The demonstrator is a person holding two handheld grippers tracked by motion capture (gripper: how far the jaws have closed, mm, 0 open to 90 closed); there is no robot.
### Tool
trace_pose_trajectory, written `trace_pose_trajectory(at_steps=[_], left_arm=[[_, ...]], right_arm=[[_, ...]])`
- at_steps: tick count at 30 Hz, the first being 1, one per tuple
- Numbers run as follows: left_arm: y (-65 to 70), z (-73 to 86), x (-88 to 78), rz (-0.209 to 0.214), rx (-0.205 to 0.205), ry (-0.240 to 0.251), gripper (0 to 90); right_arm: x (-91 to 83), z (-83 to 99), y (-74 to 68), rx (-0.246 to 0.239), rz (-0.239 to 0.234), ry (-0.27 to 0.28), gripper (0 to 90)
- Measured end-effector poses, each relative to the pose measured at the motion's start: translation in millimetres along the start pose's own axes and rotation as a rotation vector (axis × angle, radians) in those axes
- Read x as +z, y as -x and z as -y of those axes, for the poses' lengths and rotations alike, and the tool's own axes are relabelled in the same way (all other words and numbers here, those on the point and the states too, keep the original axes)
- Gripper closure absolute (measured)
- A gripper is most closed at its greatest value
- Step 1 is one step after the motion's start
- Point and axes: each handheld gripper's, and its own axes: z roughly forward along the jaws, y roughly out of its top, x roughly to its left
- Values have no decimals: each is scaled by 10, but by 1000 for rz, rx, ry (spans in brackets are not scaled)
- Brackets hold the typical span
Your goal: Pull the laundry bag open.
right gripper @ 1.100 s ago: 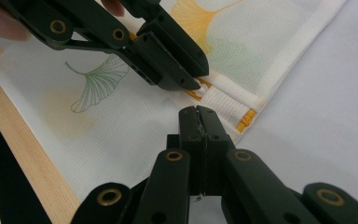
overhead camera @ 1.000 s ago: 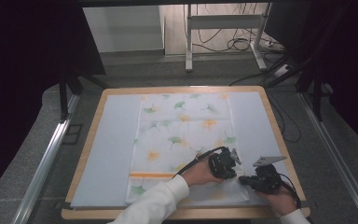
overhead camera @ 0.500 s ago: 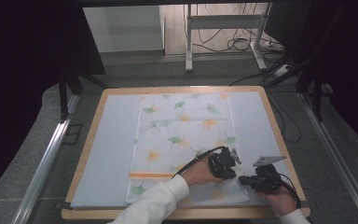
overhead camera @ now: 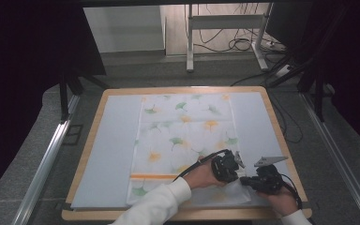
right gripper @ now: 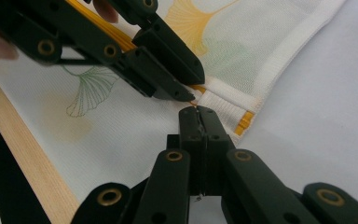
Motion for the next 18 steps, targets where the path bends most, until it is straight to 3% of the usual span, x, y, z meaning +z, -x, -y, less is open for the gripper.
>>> trace_pose_trajectory(at_steps=[4, 11, 18], left_arm=[[-18, 1, 4, 8, -20, 0, 805], [18, -29, 1, -20, 8, -21, 857], [2, -4, -7, -9, -10, -5, 863]], right_arm=[[0, -2, -2, 3, 1, -2, 890], [2, -6, -14, 1, 7, -2, 892], [2, -4, -7, -5, 4, 0, 891]])
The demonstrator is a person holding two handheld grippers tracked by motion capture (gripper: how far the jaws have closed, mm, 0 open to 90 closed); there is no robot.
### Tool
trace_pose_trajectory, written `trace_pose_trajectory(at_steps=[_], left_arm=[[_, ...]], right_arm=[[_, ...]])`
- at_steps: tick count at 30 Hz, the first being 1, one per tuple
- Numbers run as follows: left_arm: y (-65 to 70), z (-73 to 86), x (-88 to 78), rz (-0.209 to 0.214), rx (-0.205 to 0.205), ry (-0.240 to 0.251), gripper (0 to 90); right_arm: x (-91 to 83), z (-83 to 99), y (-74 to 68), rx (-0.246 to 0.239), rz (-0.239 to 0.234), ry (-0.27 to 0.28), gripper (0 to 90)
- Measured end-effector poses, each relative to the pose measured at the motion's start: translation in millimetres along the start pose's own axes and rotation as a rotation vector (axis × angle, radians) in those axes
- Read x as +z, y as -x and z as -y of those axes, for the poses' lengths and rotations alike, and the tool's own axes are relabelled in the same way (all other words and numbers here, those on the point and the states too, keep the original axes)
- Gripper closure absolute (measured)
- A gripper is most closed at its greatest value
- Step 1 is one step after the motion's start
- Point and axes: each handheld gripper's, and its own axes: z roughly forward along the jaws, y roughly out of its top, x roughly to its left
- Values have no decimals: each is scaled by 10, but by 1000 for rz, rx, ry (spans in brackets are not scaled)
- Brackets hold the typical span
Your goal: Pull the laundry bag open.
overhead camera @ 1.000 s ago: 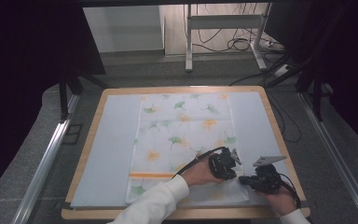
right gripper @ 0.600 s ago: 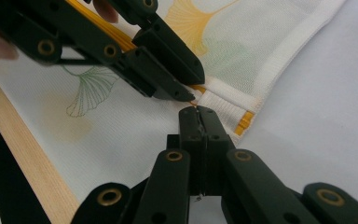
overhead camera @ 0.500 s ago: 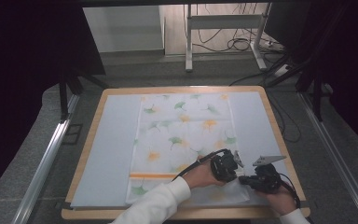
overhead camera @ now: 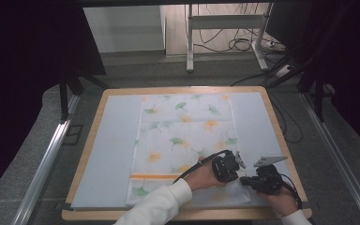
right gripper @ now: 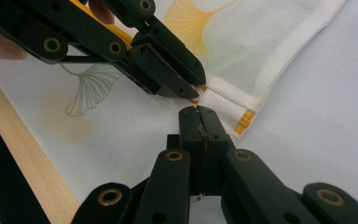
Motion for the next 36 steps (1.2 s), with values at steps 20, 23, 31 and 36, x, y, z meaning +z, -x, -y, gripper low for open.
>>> trace_pose_trajectory(at_steps=[20, 23, 31, 36], left_arm=[[-18, 18, -26, 4, -31, 7, 900], [-12, 8, -28, -4, -40, -2, 900], [-13, 8, -34, -9, -64, -11, 900], [-18, 36, -50, -8, -74, -11, 900]], right_arm=[[-6, -2, 10, 0, -6, -6, 892], [-7, -3, 7, 4, -6, -7, 892], [-2, -9, -2, 1, -2, -9, 893], [-6, -13, -6, -2, 2, -17, 894]])
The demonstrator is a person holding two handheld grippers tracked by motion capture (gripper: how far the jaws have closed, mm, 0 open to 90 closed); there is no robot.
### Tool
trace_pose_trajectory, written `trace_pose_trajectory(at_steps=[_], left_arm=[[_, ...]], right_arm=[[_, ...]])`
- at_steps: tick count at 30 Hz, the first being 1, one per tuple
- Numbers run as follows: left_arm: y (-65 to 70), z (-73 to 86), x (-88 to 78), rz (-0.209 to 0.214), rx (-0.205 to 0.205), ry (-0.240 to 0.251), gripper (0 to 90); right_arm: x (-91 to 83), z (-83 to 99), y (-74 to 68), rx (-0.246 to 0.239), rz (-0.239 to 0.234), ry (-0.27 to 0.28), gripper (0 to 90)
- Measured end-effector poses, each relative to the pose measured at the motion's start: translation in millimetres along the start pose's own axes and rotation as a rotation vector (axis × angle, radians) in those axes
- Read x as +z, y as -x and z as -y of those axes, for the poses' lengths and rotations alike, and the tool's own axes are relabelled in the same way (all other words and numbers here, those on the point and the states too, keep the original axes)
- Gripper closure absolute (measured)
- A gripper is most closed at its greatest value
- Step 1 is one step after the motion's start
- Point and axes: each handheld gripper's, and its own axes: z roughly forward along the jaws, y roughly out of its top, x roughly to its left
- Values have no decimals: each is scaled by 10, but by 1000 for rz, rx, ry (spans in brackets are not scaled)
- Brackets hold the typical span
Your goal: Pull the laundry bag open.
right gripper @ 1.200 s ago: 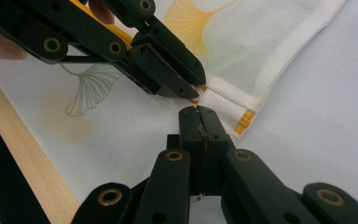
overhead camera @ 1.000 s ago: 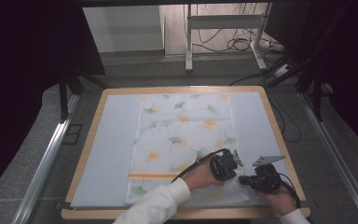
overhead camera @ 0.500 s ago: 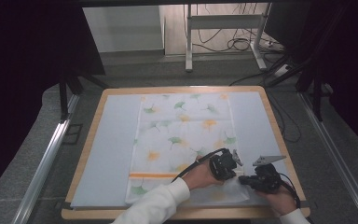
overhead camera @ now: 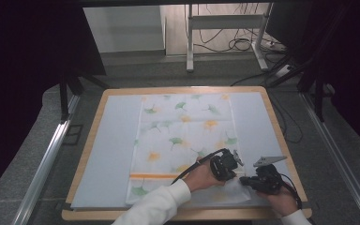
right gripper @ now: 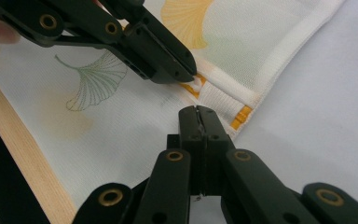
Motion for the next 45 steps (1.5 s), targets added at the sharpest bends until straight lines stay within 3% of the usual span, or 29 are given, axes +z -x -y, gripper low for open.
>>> trace_pose_trajectory(at_steps=[17, 45], left_arm=[[-27, 67, -39, 16, -21, 6, 900], [-78, 279, -172, -5, -53, 8, 900]], right_arm=[[3, -2, 1, 0, 3, 1, 895], [5, -5, 11, 6, -3, -1, 896]])
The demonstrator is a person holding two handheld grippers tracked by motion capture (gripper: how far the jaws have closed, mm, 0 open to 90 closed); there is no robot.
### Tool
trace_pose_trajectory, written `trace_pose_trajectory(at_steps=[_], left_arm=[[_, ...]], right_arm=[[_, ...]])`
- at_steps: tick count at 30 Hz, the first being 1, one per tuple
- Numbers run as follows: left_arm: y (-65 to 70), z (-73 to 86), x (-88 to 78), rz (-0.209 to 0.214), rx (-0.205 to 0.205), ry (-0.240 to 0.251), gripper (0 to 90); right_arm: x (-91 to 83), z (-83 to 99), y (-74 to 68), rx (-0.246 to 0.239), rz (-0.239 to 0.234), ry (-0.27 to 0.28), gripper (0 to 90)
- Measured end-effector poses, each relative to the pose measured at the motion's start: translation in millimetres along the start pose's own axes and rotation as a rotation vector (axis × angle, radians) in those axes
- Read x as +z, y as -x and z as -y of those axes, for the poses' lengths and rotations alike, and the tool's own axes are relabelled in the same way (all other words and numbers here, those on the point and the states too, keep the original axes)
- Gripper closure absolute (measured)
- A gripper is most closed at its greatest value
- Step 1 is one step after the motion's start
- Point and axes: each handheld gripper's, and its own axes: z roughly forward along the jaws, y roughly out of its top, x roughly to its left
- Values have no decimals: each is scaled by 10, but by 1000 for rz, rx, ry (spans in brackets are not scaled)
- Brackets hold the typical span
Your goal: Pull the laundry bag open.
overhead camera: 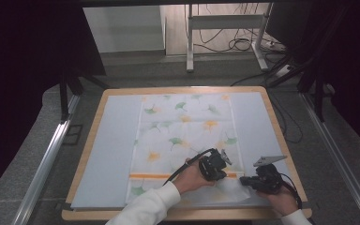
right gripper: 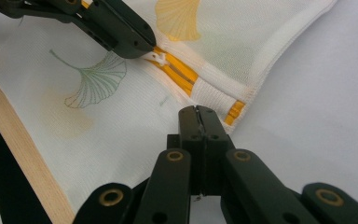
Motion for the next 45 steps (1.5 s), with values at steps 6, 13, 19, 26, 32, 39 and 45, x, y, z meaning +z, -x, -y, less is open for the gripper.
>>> trace_pose_trajectory(at_steps=[6, 13, 19, 26, 32, 39, 45], left_arm=[[-24, 66, -40, -3, -16, 4, 900], [-53, 146, -88, -9, -28, 6, 900], [-91, 246, -148, -10, -45, 7, 900], [-104, 316, -185, -11, -56, 11, 900], [-128, 379, -219, -11, -67, 14, 900], [-132, 437, -259, -19, -68, 9, 900], [-150, 491, -295, -25, -76, 5, 900]], right_arm=[[2, 0, 1, 3, 0, 2, 895], [1, -2, 0, 0, 1, -2, 896], [3, -3, 1, 3, 0, 0, 896], [4, -3, 2, 2, 1, 0, 895], [3, -3, 6, 4, -4, 0, 895], [4, -4, 7, 4, -4, 0, 896], [0, -5, 10, 5, -8, -4, 895]])
